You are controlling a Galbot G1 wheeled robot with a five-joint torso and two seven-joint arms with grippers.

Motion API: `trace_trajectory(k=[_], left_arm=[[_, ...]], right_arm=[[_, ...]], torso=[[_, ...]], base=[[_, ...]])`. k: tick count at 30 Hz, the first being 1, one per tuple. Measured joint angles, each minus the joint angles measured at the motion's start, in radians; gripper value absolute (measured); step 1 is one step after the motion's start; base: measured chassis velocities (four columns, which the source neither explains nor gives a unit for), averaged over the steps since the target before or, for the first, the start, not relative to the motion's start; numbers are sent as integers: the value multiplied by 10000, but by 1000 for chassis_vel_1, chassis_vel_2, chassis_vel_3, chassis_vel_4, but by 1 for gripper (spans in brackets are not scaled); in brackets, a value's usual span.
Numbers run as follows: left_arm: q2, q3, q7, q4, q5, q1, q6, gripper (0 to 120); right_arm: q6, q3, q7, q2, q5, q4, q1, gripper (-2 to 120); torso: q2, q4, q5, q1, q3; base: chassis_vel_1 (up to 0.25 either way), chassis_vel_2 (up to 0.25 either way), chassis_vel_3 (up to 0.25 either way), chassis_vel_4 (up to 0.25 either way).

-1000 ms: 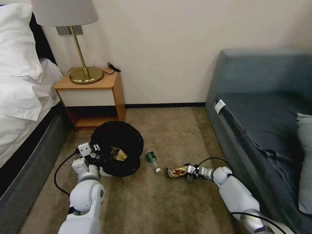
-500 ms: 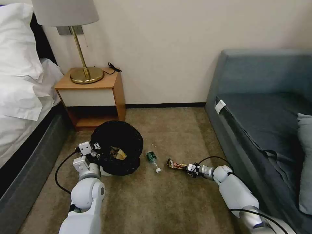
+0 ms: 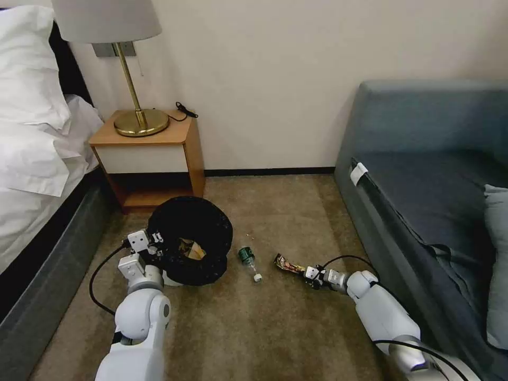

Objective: Pick up the trash bin, then pick up the garbage on the floor and place it into the trash bin.

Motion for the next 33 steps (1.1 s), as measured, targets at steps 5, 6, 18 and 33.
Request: trace_trajectory(k=[5, 6, 18, 33], left_arm=[[-1, -6, 0, 4, 0, 27, 0, 5], [-6, -7, -4, 47, 2, 36, -1, 5], [-76, 81, -53, 347, 42, -116, -39, 5], [-283, 259, -96, 344, 227, -162, -36, 5]], right_arm=[[-40, 108, 130, -6, 934, 416, -67, 0], [-93, 116, 258, -20, 1569, 846, -152, 0], [-80, -2765, 3475, 189, 7967, 5368, -1046, 0], [-314, -6285, 5319, 1830, 8028, 6148, -224, 0]], torso=[[0, 0, 0, -1, 0], [0, 0, 0, -1, -1], [2, 0, -1, -1, 0], [2, 1, -3, -1, 0]], base=[[0, 0, 0, 0], [0, 0, 0, 0], [0, 0, 0, 0], [0, 0, 0, 0]])
